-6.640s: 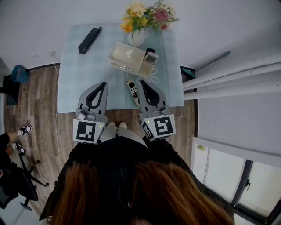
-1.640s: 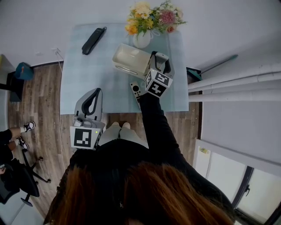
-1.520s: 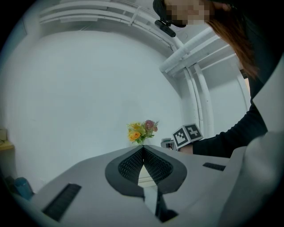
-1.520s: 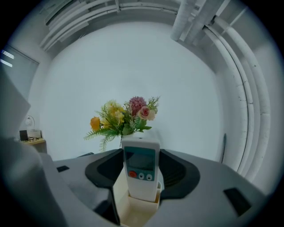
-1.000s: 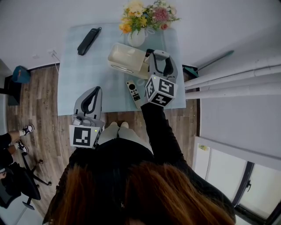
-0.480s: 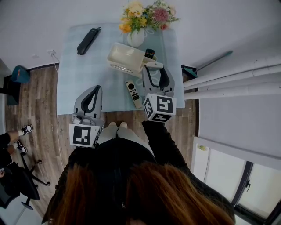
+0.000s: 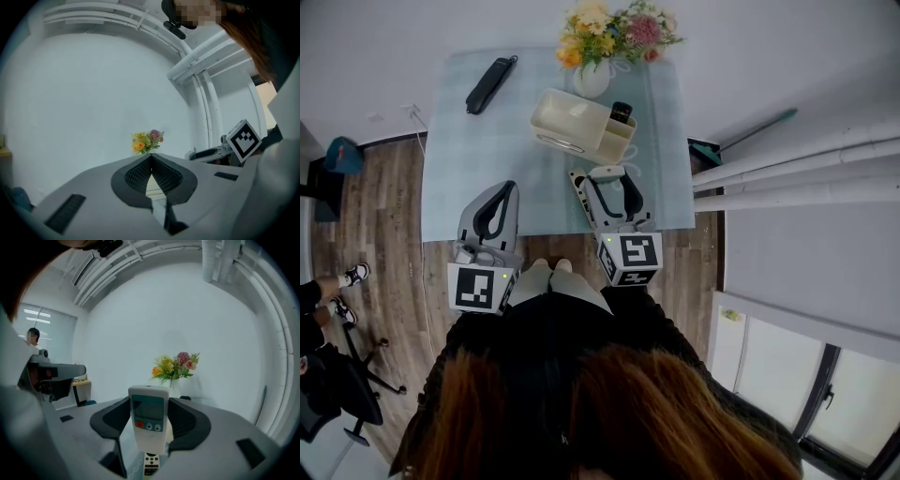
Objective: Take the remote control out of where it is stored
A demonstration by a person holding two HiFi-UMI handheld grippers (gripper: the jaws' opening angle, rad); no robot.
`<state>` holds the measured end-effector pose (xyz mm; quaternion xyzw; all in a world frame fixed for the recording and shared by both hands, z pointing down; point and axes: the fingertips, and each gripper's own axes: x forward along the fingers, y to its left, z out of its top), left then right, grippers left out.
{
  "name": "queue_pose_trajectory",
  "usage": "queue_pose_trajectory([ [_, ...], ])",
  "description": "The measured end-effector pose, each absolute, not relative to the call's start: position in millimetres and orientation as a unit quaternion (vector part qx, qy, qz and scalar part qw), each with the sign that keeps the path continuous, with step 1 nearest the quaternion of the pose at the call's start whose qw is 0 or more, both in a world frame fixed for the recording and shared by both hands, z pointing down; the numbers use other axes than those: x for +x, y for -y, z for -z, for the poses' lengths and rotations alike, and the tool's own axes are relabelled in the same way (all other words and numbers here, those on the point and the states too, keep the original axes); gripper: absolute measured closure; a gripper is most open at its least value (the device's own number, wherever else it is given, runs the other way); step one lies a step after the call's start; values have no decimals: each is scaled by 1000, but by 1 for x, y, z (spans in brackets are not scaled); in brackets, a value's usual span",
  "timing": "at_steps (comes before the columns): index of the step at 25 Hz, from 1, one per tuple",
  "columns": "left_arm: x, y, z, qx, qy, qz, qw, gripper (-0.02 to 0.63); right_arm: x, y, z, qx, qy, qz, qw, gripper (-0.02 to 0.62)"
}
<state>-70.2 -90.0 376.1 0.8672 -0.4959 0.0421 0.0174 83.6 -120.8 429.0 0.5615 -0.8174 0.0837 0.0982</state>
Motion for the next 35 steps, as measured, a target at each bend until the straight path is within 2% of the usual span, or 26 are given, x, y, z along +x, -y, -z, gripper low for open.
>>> queue_pose_trajectory([
  [22,-76,81,-376,865,499,-41,16,601,46,61,-487,469,856,-137,169,341],
  [35,-89,78,-378,856,515,-45,17,601,15,75,-529,421,869,-149,210,341],
])
